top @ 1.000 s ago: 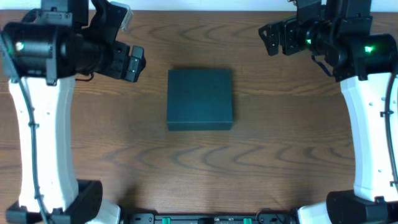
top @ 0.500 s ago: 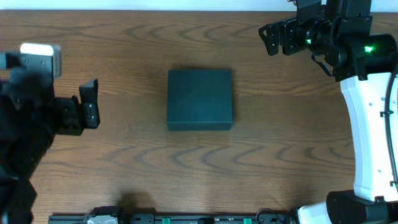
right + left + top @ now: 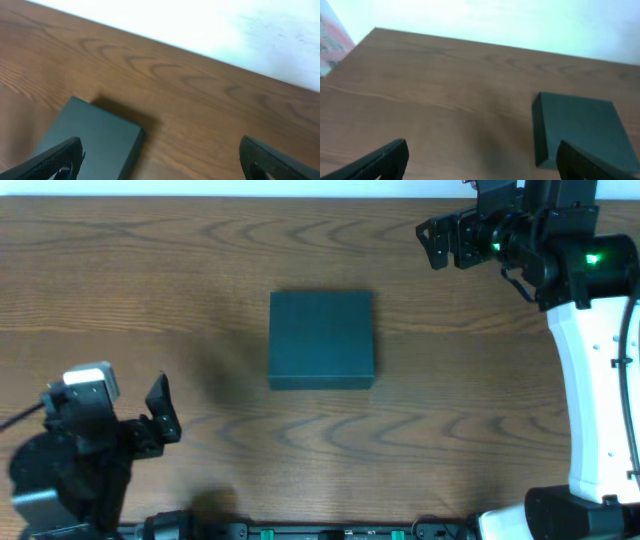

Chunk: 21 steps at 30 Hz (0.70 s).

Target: Pack container

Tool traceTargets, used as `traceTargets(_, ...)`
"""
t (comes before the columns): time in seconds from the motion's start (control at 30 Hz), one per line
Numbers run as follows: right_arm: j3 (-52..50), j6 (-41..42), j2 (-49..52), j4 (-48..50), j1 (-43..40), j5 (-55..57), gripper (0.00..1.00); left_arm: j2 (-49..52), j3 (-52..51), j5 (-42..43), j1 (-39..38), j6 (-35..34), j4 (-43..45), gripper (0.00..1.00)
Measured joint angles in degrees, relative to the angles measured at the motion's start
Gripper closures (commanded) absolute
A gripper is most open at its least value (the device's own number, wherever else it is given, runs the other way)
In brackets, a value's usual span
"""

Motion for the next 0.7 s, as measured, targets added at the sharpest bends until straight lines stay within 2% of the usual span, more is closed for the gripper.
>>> traceTargets(0.13,0.0,0.0,0.0,0.0,0.0,0.0,0.01,-7.3,-14.2,0.9,0.2,-3.0,6.9,0.05)
traceTargets(0.37,0.0,0.0,0.0,0.0,0.0,0.0,0.01,-17.0,-30.8,2.8,0.2,-7.5,16.4,0.05)
traceTargets(0.53,0.0,0.0,0.0,0.0,0.0,0.0,0.01,-22.2,-40.0,2.8,0.0,-9.3,22.2,0.05)
traceTargets(0.7,0.0,0.0,0.0,0.0,0.0,0.0,0.01,-25.2,-45.2,0.4,-1.2,-12.3,23.9,0.05)
